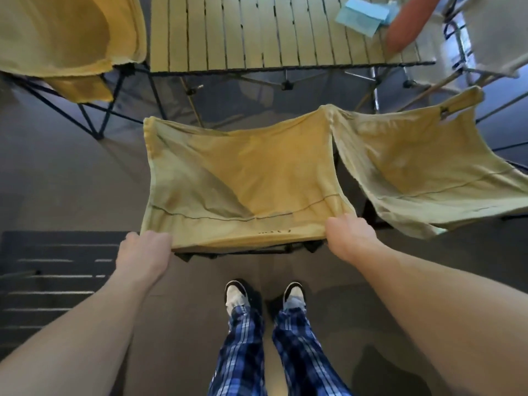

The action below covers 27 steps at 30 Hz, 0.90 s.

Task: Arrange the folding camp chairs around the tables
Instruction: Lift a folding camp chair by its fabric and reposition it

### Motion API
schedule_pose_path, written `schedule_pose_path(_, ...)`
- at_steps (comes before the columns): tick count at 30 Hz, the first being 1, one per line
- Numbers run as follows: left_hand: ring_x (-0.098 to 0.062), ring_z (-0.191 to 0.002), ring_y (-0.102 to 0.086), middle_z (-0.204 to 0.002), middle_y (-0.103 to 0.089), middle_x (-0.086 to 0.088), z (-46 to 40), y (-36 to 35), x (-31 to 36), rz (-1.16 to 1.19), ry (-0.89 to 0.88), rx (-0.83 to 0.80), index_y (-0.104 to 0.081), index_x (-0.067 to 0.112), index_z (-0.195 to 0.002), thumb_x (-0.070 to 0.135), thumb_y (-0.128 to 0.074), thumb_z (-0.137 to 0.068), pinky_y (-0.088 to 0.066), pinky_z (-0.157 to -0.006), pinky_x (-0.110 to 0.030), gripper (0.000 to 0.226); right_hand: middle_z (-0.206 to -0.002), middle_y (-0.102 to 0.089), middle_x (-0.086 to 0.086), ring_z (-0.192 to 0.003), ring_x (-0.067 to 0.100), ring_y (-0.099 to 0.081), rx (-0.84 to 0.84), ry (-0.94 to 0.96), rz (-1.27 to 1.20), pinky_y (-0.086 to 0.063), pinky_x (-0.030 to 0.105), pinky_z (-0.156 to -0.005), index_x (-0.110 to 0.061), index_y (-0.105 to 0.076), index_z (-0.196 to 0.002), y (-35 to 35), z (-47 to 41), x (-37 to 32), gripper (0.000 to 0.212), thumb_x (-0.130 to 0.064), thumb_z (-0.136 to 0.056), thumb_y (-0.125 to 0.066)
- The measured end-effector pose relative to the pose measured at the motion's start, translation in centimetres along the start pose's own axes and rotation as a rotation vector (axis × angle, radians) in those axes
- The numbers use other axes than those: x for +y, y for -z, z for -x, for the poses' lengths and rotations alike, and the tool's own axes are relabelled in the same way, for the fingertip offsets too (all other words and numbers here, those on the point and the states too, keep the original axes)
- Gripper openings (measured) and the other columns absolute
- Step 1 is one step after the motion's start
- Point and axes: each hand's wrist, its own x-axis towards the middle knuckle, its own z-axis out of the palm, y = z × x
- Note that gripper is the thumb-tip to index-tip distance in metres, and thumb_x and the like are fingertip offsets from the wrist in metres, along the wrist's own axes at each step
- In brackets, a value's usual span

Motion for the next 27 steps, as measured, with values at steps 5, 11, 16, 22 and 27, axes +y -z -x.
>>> schedule_pose_path(5, -0.029, -0.081, -0.06, -0.088, -0.058, -0.008, -0.2, -2.2, 0.1, 0.077, 0.008, -0.109, -0.058, 0.013, -0.094, 0.006, -0.043, -0.086, -0.056, -0.075, -0.042, 0.018, -0.116, -0.043, 0.016, -0.104, 0.038, -0.045, -0.095, -0.072, -0.06, -0.048, 0.045, -0.084, -0.005, -0.05, -0.115, -2.2, 0.1, -0.5, 0.03, 0.006, -0.088, -0.042)
schedule_pose_path(11, -0.032, -0.089, -0.061, -0.097, -0.061, -0.01, -0.8, -3.3, 0.2, 0.078, 0.002, -0.144, -0.06, 0.012, -0.102, 0.006, -0.045, -0.087, -0.056, -0.075, -0.042, 0.022, -0.114, -0.043, 0.016, -0.106, 0.039, -0.043, -0.1, -0.097, -0.065, -0.046, 0.047, -0.083, -0.006, -0.05, -0.111, -3.2, -0.9, -0.9, 0.028, 0.006, -0.088, -0.039)
schedule_pose_path(16, -0.028, -0.085, -0.058, -0.087, -0.06, -0.006, -1.1, -4.0, 0.1, 0.104, 0.0, -0.002, -0.059, 0.015, -0.093, 0.006, -0.045, -0.091, -0.056, -0.073, -0.043, 0.017, -0.104, -0.041, 0.013, -0.1, 0.036, -0.042, -0.029, -0.071, -0.086, -0.041, 0.043, -0.075, -0.008, -0.049, -0.105, -3.4, -1.4, -0.9, 0.02, 0.003, -0.091, -0.04)
schedule_pose_path(22, -0.025, -0.086, -0.056, -0.091, -0.058, -0.003, -0.6, -5.2, -1.5, 0.198, -0.008, 0.036, -0.059, 0.02, -0.096, 0.01, -0.044, -0.091, -0.054, -0.076, -0.043, 0.019, -0.096, -0.042, 0.009, -0.094, 0.032, -0.044, -0.006, -0.058, -0.068, -0.044, 0.042, -0.073, -0.012, -0.05, -0.104, -3.9, -1.4, -0.2, 0.016, -0.006, -0.091, -0.043)
schedule_pose_path(27, -0.021, -0.078, -0.057, -0.087, -0.055, 0.002, 0.5, -4.2, -1.0, 0.212, 0.012, -0.012, -0.055, 0.026, -0.096, 0.014, -0.047, -0.089, -0.055, -0.076, -0.043, 0.017, -0.117, -0.047, 0.012, -0.109, 0.039, -0.046, -0.172, -0.059, -0.046, -0.045, 0.05, -0.091, -0.017, -0.051, -0.115, -2.8, -0.9, -0.8, 0.036, -0.043, -0.091, -0.05)
